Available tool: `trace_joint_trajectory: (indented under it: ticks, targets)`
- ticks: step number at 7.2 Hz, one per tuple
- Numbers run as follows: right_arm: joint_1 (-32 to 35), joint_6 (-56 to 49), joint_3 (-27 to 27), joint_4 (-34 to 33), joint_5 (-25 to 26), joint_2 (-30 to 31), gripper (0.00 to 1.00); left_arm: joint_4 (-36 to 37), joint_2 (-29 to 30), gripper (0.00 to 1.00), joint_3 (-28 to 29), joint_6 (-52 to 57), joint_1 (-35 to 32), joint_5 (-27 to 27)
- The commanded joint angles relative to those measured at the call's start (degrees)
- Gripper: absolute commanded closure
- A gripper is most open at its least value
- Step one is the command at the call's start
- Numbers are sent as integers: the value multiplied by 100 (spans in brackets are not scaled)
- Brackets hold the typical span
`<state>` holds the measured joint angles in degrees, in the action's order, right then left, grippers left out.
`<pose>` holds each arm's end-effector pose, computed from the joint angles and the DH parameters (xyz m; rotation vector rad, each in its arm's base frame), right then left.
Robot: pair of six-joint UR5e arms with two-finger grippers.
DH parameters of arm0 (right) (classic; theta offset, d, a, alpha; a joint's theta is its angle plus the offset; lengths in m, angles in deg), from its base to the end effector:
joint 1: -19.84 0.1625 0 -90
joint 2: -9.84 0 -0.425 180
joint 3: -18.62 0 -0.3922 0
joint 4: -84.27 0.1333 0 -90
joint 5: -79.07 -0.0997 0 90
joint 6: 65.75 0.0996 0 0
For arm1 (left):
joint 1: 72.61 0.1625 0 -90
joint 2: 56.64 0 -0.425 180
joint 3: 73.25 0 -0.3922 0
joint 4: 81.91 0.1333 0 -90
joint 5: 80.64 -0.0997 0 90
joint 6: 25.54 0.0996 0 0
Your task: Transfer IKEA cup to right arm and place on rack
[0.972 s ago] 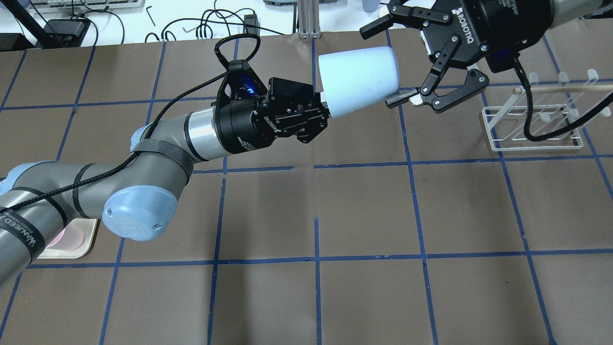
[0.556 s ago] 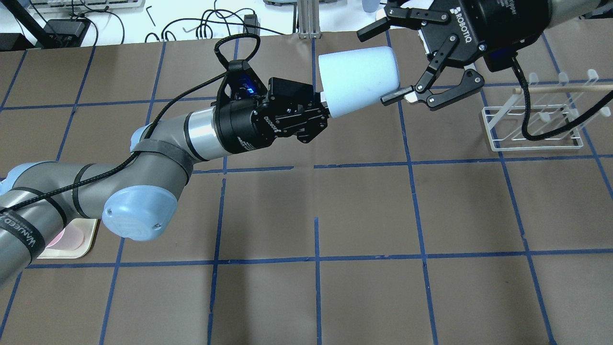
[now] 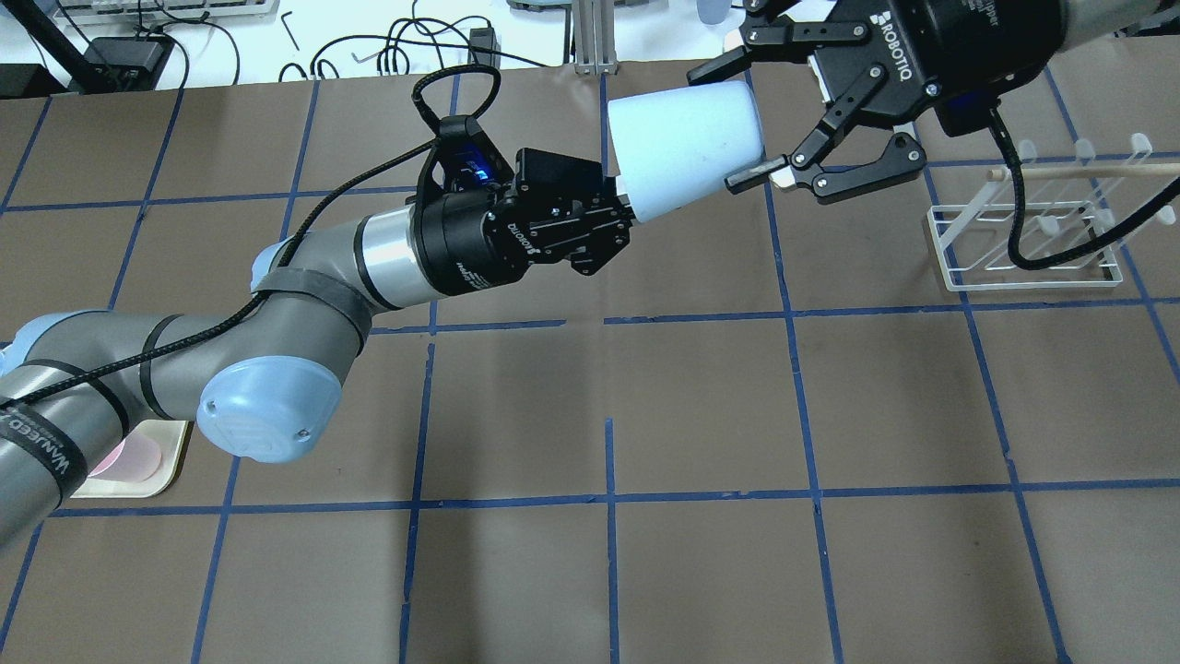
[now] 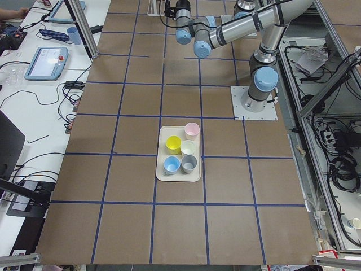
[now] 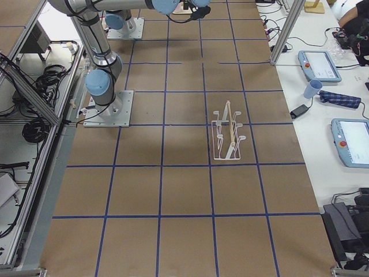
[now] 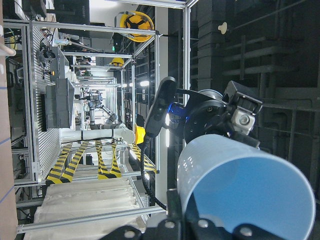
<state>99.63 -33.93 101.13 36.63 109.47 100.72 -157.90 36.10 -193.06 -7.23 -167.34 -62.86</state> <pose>0.1385 -0.4679 0.5470 1.0862 1.8117 0.8481 -0.2649 -0.4347 0.3731 0.0243 -1.2768 0.0000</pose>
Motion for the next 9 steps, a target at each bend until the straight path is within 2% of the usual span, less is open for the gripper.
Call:
trace_joint_trajectory:
  ticks: [1, 2, 3, 4, 5, 6, 8, 9]
  targets:
    - [-24, 0, -7, -44, 1, 0, 67, -3, -1, 33, 19, -12, 7, -11]
    - [-25, 0, -16, -53, 1, 0, 75, -21, -10, 33, 20, -12, 7, -11]
    - [-33, 0, -33, -61, 1, 0, 79, -30, -10, 33, 20, -12, 7, -20]
    - [-51, -9, -42, -88, 1, 0, 82, -30, -10, 32, 20, -21, 7, -20]
    - [-112, 26, -95, -592, 62, 0, 82, -30, -19, 30, 28, -21, 33, -64]
    - [-217, 0, -182, -728, 175, 0, 83, -21, -1, 26, 28, -56, 103, -73]
    - [-384, -18, -227, -1543, 859, 0, 83, -3, -27, 25, 46, -327, 226, -73]
    - [-385, -17, -192, -2051, 1393, -9, 83, 5, -19, 23, 46, -328, 296, -82]
